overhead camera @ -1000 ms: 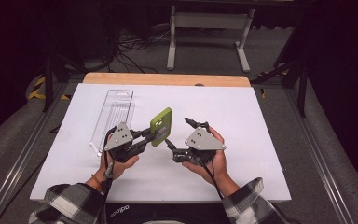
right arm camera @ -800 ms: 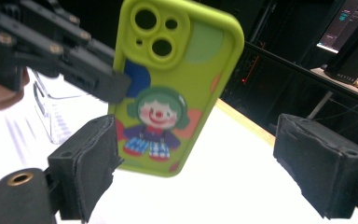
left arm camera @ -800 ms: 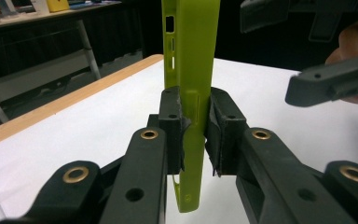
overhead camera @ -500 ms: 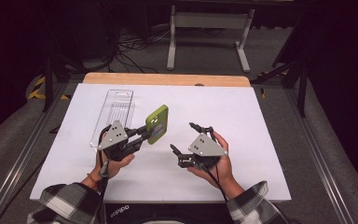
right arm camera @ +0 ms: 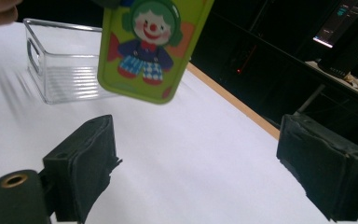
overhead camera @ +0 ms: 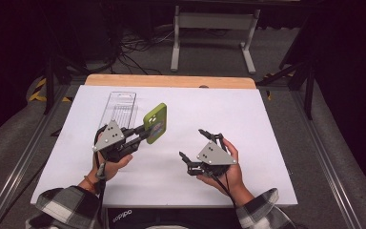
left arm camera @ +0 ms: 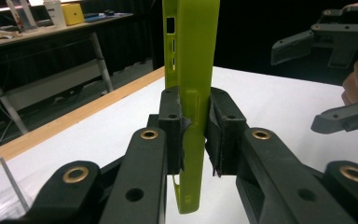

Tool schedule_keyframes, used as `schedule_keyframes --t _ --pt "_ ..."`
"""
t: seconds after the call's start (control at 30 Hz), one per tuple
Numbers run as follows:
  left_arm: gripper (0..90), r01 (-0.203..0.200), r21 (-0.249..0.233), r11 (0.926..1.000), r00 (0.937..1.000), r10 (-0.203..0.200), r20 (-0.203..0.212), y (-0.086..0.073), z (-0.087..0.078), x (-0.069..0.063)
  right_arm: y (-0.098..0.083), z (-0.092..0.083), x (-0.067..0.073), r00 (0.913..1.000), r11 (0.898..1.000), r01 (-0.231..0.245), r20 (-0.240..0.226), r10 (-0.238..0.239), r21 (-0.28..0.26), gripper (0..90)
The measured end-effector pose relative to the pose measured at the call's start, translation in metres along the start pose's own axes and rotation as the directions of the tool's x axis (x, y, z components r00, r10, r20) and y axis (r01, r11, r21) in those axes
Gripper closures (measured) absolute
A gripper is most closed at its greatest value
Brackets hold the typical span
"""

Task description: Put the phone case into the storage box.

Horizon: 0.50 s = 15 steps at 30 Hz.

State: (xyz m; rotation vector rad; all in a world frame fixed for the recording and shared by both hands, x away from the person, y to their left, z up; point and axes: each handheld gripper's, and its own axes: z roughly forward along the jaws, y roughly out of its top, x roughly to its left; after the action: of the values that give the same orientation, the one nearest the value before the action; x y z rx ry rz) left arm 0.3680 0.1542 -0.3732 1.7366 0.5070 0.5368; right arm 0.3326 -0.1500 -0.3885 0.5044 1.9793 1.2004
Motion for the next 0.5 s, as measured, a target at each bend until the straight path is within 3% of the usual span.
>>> schedule_keyframes --t 0.5 --pt "77.7 -0.003 -0.025 0.9997 0.999 0.002 -0.044 0.006 -0.018 0.016 -0.018 -0.012 -0.006 1.0 1.0 0.004 0.007 -0.004 0.03 10.6"
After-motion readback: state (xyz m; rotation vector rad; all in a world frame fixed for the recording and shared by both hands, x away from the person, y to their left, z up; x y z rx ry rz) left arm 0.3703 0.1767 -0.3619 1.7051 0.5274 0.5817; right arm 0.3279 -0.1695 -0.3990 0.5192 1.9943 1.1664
